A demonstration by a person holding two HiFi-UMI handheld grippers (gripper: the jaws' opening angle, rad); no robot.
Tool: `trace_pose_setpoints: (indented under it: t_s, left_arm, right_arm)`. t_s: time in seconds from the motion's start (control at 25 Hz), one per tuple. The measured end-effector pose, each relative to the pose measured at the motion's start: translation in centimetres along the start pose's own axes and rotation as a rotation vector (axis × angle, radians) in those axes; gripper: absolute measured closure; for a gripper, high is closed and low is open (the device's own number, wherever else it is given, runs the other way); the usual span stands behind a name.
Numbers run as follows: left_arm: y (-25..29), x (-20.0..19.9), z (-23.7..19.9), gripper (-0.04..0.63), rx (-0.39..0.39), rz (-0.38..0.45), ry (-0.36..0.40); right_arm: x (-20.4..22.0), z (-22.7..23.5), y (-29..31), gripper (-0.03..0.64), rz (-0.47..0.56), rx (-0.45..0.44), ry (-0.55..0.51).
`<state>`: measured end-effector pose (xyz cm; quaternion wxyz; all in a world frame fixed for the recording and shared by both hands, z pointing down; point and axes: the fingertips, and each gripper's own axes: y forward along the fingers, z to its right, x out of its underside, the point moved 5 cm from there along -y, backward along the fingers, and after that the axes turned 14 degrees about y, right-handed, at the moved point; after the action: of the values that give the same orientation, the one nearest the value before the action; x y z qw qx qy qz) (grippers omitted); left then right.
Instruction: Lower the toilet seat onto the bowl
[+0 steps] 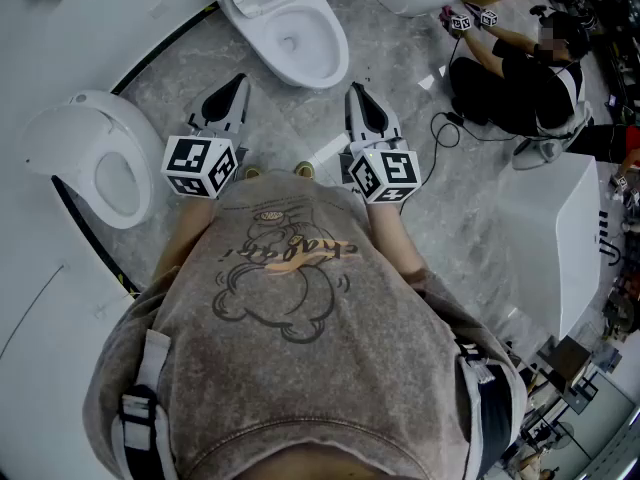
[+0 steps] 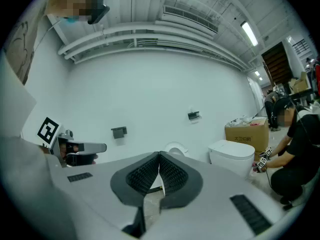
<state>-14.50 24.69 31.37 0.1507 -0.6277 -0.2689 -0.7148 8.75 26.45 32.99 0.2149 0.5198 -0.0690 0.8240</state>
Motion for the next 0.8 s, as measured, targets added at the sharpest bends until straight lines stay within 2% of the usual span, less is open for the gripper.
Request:
trace_pose_setpoints:
  t_s: [0.24, 0.4, 0.6, 0.8]
  left_arm:
    - [2.0, -0.5, 2.2, 0.586, -0.027, 0.007, 0.001]
    - [3.1, -0.5, 1.9, 0.586, -0.074, 0.005, -0.004]
    - [5.4, 0.2, -1.1, 0.586, -0.131, -0.001, -0.016]
    - [10.1, 0.0, -6.0, 0.586, -0.148, 0.01, -0.02]
  right_arm:
    - [-0.8, 2.8, -0.6, 0.589, -0.016, -0.037, 0.014]
    - [-0.4, 4.2, 0.9, 0.589, -0.064, -0.07, 0.005]
    - [0.1, 5.4, 5.4, 0.589, -0.094, -0.106, 0.012]
    - [-0.7, 7.0, 11.9, 0.589, -0.093, -0.121, 0.01]
